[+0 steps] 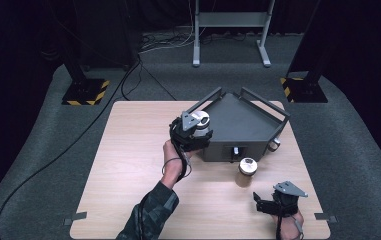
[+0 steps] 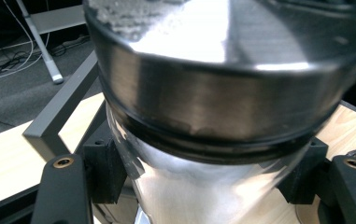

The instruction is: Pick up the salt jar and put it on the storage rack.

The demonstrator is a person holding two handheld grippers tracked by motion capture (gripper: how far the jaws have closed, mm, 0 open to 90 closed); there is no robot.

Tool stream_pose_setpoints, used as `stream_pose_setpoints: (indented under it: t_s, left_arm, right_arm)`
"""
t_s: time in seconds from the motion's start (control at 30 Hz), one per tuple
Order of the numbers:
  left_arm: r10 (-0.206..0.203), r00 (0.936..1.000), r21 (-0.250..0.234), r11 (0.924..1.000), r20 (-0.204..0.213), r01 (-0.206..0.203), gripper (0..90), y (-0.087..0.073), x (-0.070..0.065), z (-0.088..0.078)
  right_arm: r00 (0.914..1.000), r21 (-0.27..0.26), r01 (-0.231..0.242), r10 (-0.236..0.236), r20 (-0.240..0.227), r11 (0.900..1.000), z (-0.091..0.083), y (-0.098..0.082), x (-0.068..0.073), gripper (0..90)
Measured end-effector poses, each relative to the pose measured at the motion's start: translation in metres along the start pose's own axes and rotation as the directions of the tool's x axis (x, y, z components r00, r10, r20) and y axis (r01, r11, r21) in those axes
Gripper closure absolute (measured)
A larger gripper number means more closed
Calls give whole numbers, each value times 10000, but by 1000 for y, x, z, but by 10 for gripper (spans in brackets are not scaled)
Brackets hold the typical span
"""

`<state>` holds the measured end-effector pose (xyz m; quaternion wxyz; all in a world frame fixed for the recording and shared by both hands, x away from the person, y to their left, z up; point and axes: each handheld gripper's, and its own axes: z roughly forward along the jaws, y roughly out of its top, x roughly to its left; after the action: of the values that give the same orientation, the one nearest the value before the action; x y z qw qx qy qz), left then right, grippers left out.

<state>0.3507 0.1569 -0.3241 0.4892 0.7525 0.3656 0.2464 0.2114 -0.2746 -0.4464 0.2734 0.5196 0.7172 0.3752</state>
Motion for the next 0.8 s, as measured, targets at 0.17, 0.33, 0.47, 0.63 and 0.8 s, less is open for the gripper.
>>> stream_pose_setpoints:
  t_s: [0.17, 0.33, 0.47, 0.63, 0.8]
  left_arm:
    - [19, 10000, 14, 10000, 38, -19, 311, 3, -1, 6]
    - [39, 10000, 76, 10000, 46, -39, 311, 7, -2, 12]
    - [33, 10000, 137, 9999, 32, -34, 311, 10, -2, 18]
    - [55, 10000, 230, 9997, 32, -56, 311, 14, -1, 24]
    - [93, 10000, 349, 9993, 8, -93, 311, 17, -1, 31]
  right_arm:
    - [10000, 9, 35, -35, -6, 10000, 0, 0, 0, 0]
    - [10000, 15, 42, -42, -13, 10000, 0, 0, 0, 0]
    - [10000, 13, 57, -57, -20, 10000, 0, 0, 0, 0]
    - [10000, 9, 74, -74, -29, 10000, 0, 0, 0, 0]
    - [10000, -4, 65, -65, -46, 10000, 0, 0, -1, 0]
